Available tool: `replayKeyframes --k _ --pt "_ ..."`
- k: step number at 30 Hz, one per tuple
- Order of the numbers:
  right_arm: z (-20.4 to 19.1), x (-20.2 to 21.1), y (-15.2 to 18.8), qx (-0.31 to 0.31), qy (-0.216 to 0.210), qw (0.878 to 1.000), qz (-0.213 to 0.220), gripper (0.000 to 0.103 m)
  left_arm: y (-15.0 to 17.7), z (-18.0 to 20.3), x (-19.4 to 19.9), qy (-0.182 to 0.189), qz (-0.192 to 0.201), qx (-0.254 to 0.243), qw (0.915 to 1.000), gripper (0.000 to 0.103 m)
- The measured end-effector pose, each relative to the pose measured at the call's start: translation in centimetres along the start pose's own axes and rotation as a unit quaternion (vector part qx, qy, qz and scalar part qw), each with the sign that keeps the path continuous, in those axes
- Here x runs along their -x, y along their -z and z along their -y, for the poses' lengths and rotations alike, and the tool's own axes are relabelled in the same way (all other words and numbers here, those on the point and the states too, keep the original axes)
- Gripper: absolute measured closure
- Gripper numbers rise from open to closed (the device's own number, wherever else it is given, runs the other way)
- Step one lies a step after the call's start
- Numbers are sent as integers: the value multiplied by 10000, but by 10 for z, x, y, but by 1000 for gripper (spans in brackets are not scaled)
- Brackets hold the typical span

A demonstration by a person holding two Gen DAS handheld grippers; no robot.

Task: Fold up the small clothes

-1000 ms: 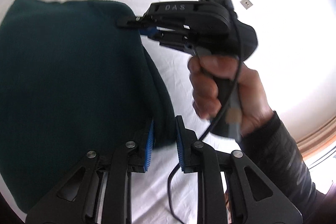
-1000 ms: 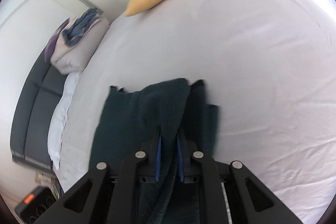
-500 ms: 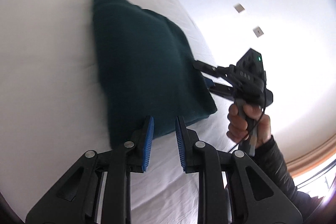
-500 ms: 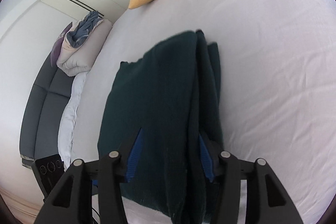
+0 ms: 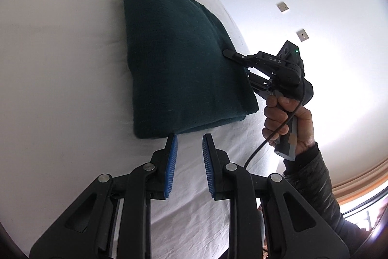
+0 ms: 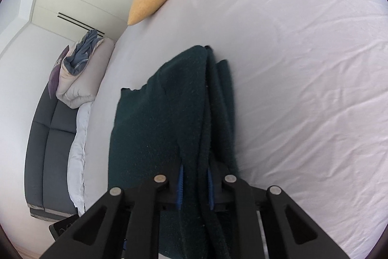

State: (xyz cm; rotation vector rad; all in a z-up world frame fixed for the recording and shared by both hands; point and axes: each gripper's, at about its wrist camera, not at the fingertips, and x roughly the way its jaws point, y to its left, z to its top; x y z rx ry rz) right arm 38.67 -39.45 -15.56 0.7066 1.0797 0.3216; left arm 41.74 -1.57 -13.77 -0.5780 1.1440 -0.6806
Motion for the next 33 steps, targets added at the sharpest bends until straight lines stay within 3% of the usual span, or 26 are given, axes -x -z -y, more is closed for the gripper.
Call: replayKeyframes --k 5,8,13,16,21,23,26,28,30,33 --pt "14 14 1 -65 21 9999 127 87 -3 3 -17 -13 16 -37 10000 83" --pt "20 1 6 105 4 9998 -145 85 -12 -3 -7 -8 37 -4 10000 83" --pt "17 9 10 22 -49 10000 -53 74 -22 5 -13 -73 16 -129 9999 83" --pt "1 26 19 413 492 9976 266 61 -30 11 -13 -165 55 -309 9994 83" --pt "-23 60 40 911 917 9869 970 61 -37 27 -10 -277 143 -623 9976 83" --pt "-31 64 48 1142 779 9848 1057 61 -37 34 -8 -326 129 -767 9964 83" --pt "-48 57 65 1652 816 9780 978 61 -34 50 -7 -381 -42 -1119 9930 83" --pt "-46 43 71 1758 674 9797 685 61 -28 59 -11 -292 -336 -1381 9894 83" --pt "-33 18 80 1743 803 9812 191 61 -24 66 -10 -228 -372 -1518 9874 83" --pt "-25 21 91 1813 583 9805 483 61 -33 69 -3 -140 -175 -1568 9874 83"
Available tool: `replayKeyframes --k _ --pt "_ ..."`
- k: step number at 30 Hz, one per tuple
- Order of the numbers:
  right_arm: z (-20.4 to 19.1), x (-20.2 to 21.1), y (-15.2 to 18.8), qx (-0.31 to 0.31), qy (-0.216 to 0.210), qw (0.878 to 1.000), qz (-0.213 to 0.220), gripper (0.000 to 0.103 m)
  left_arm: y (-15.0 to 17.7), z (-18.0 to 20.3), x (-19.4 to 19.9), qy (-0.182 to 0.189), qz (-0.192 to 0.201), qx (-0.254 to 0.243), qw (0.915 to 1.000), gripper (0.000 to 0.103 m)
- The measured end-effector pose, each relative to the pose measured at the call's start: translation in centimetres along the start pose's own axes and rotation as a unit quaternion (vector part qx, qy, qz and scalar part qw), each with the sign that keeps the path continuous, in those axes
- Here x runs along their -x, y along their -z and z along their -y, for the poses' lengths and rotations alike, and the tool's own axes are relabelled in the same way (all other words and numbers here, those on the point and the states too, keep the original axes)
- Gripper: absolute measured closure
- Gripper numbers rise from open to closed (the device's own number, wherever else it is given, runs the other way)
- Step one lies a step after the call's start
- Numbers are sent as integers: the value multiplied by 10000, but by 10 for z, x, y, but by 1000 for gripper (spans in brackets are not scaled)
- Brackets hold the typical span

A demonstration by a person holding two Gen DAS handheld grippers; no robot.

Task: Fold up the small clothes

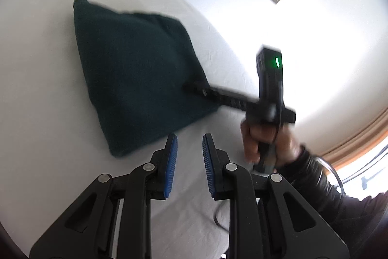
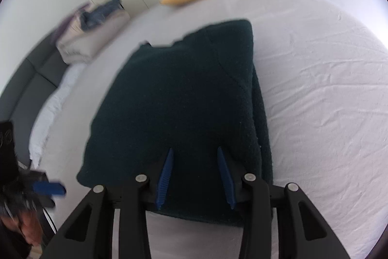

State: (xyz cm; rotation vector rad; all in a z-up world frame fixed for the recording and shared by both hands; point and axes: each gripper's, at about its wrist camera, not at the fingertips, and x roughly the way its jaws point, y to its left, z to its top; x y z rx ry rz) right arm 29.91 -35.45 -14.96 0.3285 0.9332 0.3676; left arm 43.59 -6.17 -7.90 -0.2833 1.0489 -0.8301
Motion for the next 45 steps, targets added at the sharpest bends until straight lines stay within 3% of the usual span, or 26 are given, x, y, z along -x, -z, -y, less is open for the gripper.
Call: replayKeyframes --k 4,6,8,10,12,14,16,19,23,26,29,30,31,33,34,35,37,40,42,44,45 --pt "6 5 9 5 -132 9998 148 61 -45 -9 -6 -295 573 20 9979 83" --pt "7 2 10 80 -112 9997 194 61 -69 -15 -19 -707 822 -74 9941 83" --pt "7 2 14 119 -136 9995 248 61 -85 -29 -43 -1019 738 -15 9921 82" --pt "3 -1 10 111 -177 9994 277 61 -87 -54 -78 -1241 248 260 9916 83" --pt "4 1 9 66 -182 9994 278 62 -78 -64 -88 -1093 457 -10 9930 83" --pt "8 18 10 -40 -155 9990 411 62 -72 -54 -91 -1403 472 -480 9878 83" --pt "5 27 0 -169 -264 9972 673 61 -75 -51 -94 -1534 422 -482 9861 83" --pt "-7 37 -19 -46 -290 9948 974 55 -75 -56 -94 -1416 526 -459 9875 83" --pt "-1 -1 -19 201 457 9976 482 44 -68 -59 -94 -1332 752 -491 9870 83" --pt "0 -7 -6 460 609 9948 674 44 -56 -55 -82 -1303 843 -542 9864 82" --pt "-6 16 -15 343 261 9963 748 42 -57 -66 -58 -891 980 56 9912 82" --pt "-5 30 -17 264 32 9954 915 42 -60 -72 -47 -815 1060 434 9901 82" --pt "-3 41 -19 258 -8 9939 1075 34 -62 -78 -32 -802 1266 784 9856 81" --pt "6 57 -28 207 236 9908 1318 18 -65 -87 -12 -890 1660 1007 9769 50" --pt "9 57 -32 160 272 9912 1289 17 -67 -90 -7 -952 1756 1035 9744 9" --pt "16 53 -38 96 300 9927 1163 18 -69 -96 -1 -1045 1892 1053 9707 0" --pt "27 42 -49 -50 419 9957 830 18 -73 -111 -4 -935 1761 1233 9721 0" --pt "35 19 -58 -110 266 9983 505 19 -78 -135 -30 -444 1123 1942 9735 0" --pt "42 -6 -64 -292 275 9991 165 24 -81 -140 -53 -236 662 2022 9768 0" --pt "51 -30 -65 -472 209 9984 -250 31 -87 -134 -68 -512 517 1736 9821 1" --pt "52 -32 -63 -490 198 9984 -222 33 -89 -131 -72 -597 462 1636 9836 1"
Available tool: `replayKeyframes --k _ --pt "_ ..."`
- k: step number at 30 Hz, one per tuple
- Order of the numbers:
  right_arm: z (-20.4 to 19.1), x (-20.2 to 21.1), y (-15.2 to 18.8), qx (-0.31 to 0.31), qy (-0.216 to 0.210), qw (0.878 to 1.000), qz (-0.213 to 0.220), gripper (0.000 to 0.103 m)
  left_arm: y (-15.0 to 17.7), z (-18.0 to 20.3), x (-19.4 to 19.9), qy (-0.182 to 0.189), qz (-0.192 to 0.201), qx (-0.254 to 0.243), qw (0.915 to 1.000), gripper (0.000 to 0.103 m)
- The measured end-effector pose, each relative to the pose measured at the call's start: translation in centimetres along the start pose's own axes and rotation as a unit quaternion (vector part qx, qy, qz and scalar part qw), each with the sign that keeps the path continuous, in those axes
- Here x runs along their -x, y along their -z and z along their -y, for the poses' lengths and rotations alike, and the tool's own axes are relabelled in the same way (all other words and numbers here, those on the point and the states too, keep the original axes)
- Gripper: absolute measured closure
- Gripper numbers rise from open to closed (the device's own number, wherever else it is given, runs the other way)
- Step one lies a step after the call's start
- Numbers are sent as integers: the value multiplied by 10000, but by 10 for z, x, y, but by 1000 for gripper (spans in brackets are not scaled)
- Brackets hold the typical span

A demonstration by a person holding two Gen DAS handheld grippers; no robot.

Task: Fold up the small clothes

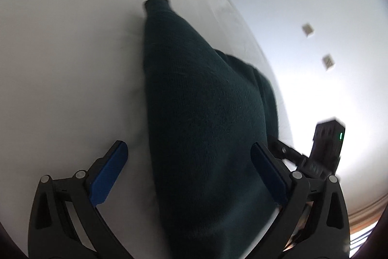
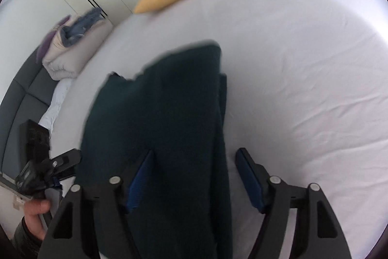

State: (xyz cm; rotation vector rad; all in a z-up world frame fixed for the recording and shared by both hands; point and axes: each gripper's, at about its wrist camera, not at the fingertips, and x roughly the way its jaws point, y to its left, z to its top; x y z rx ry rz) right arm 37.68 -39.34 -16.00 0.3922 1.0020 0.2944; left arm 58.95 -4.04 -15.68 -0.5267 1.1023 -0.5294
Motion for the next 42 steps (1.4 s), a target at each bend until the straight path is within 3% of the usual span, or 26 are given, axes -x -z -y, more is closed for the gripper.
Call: replayKeyframes --k 1,2,3,4,6,8,11,14,18,23,27,33,37,42 --pt "0 0 -2 9 -16 10000 4 38 -1 4 -4 -82 -48 -79 9999 4" --pt "-2 -2 -4 53 -30 9999 -130 42 -3 8 -8 -180 -111 -153 9997 18" --pt "-4 -4 -5 71 -71 9997 -212 53 -2 13 -14 -322 -200 -277 9989 26" --pt "-7 -5 -5 90 0 9996 -265 55 -2 17 -17 -298 -255 -334 9987 38" --pt "-23 -8 -4 392 384 9981 -286 64 -3 23 -21 -350 -334 -329 9983 42" --pt "-39 -3 -2 664 738 9948 -245 74 -5 29 -21 -395 -368 -428 9976 54" --pt "-70 9 5 1088 1171 9871 -56 78 -5 37 -6 -325 -336 -552 9974 63" --pt "-101 38 16 1269 1121 9853 220 80 3 42 18 -292 -285 -593 9974 64" --pt "-140 73 39 1432 885 9847 455 80 11 49 76 -411 102 -853 9954 64" --pt "-186 101 73 1525 489 9857 529 80 36 52 147 -511 398 -1027 9926 64" --pt "-219 99 107 1601 286 9858 428 80 75 42 197 -672 533 -960 9917 64" --pt "-253 79 150 1651 130 9861 137 80 109 10 223 -740 564 -442 9947 64" --pt "-276 61 145 1741 228 9844 67 80 105 11 218 -766 576 -431 9945 64" --pt "-274 61 144 1728 280 9845 74 80 102 4 216 -738 600 -404 9946 64"
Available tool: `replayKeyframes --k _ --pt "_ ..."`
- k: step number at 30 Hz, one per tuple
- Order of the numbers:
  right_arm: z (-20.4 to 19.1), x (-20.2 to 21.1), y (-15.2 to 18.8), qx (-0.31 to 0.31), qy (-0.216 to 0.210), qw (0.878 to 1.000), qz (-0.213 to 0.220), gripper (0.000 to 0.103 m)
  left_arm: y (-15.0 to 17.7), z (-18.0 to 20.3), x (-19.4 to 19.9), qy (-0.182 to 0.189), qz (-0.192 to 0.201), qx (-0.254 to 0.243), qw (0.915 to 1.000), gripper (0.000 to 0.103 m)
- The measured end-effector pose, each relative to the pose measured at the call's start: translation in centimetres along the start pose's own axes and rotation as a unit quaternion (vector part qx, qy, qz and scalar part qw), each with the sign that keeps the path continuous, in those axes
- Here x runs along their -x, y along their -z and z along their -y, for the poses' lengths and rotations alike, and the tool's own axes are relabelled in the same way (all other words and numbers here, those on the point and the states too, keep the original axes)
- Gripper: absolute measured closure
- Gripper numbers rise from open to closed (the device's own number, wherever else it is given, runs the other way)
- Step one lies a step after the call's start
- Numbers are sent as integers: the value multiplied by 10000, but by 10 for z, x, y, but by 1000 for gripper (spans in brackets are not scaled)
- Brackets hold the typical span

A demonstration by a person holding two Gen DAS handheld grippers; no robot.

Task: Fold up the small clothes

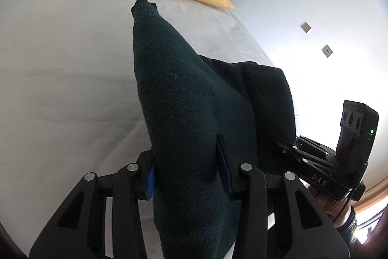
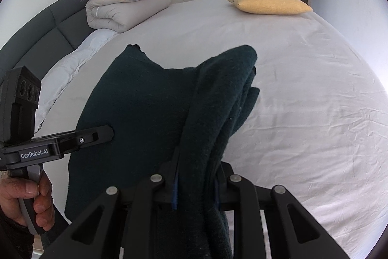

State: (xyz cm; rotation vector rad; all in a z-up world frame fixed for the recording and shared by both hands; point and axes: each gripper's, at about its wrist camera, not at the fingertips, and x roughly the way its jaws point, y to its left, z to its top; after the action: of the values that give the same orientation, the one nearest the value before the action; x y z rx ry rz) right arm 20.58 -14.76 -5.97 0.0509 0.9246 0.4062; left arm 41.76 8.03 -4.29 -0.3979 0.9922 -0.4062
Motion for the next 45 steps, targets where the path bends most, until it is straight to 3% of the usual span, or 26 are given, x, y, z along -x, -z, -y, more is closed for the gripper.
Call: replayKeyframes --k 4,9,11,12,13,15,18,21,24,26,29,31,33,34,35,38,40,43,45 --pt "12 -16 -4 -132 -57 9999 -75 80 7 -13 3 -48 -48 -18 10000 64" --pt "40 -64 -1 -564 -231 9975 -360 78 5 -32 -42 -443 -269 15 9987 61" --pt "54 -87 8 -703 -69 9963 -486 65 13 -45 -66 -572 -404 115 9975 44" --pt "63 -96 14 -849 -150 9953 -449 58 18 -50 -69 -449 -293 164 9984 39" --pt "72 -98 19 -1025 -373 9935 -327 57 21 -52 -71 -412 -194 181 9988 34" --pt "84 -97 23 -1250 -720 9893 -198 57 23 -48 -70 -434 -79 113 9990 32" --pt "87 -92 19 -1275 -791 9884 -235 55 24 -40 -65 -514 -1 81 9986 30" --pt "90 -68 19 -1484 -540 9874 -13 50 30 -32 -35 -586 297 164 9977 32" --pt "81 -21 25 -1344 -230 9886 645 49 42 1 12 -762 1002 -316 9915 32" --pt "70 10 28 -1179 -4 9872 1078 42 53 31 46 -1073 1477 -756 9803 20" --pt "46 68 29 -854 381 9784 1844 19 71 80 99 -1404 2251 -1354 9546 0" --pt "32 97 32 -693 594 9700 2253 0 82 97 129 -1601 2615 -1570 9388 0" --pt "19 129 31 -513 813 9565 2755 0 99 119 158 -2047 3015 -1571 9179 0" --pt "12 141 33 -454 931 9509 2917 0 105 126 169 -2202 3137 -1459 9120 0" --pt "6 153 38 -384 1058 9451 3069 0 112 132 181 -2232 3226 -1347 9099 0" --pt "-14 184 54 -131 1215 9320 3413 0 126 143 199 -2102 3223 -1065 9168 0" --pt "-24 200 68 -104 1216 9258 3578 0 145 145 205 -2228 3103 -945 9193 0" --pt "-28 211 94 -270 1076 9266 3594 0 177 138 214 -2501 2968 -1082 9152 0" --pt "-31 208 103 -301 1015 9318 3472 0 202 114 231 -2492 2813 -1034 9209 0"
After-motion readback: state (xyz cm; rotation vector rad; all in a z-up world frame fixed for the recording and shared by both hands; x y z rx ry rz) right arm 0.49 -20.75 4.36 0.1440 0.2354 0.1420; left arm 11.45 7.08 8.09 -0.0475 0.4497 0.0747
